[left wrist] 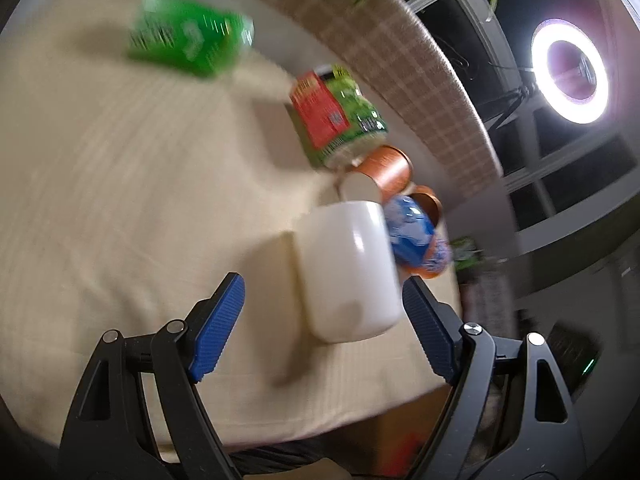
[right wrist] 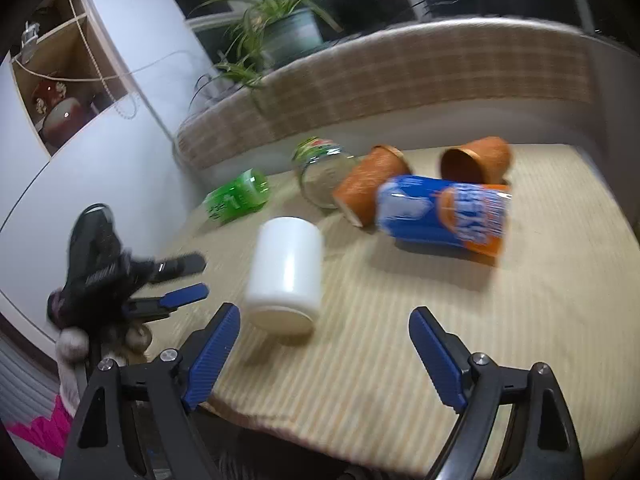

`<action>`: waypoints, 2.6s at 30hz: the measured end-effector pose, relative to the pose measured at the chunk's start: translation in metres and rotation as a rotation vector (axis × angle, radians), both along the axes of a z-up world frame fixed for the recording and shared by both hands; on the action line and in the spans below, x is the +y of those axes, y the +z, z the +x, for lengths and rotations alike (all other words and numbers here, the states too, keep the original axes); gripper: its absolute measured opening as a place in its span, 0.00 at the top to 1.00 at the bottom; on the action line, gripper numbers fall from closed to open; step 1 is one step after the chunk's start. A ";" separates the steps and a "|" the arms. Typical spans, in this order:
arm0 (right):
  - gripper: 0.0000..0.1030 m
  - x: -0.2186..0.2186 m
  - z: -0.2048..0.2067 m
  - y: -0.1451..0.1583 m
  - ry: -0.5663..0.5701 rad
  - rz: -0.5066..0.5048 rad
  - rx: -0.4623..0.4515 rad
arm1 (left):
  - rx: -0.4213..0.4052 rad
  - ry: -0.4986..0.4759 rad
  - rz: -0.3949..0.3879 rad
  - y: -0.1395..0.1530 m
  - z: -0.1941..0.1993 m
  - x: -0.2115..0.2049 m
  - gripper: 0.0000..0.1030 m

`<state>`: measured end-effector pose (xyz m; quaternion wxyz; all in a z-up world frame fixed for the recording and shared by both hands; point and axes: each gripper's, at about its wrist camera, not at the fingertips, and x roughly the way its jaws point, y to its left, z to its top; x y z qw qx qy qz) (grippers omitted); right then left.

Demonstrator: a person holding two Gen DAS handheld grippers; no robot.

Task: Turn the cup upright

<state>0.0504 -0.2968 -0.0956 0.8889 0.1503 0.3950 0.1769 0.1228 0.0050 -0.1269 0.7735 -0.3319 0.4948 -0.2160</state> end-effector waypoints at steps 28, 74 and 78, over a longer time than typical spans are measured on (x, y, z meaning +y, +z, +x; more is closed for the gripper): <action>0.14 -0.056 -0.034 -0.011 -0.179 0.065 0.032 | 0.111 -0.038 -0.004 -0.033 0.044 -0.055 0.25; 0.14 -0.045 -0.039 -0.013 -0.187 0.064 0.044 | -0.464 -0.210 0.582 0.017 -0.030 -0.117 0.26; 0.14 -0.046 -0.039 -0.014 -0.188 0.064 0.043 | -0.476 -0.240 0.601 0.014 -0.033 -0.122 0.26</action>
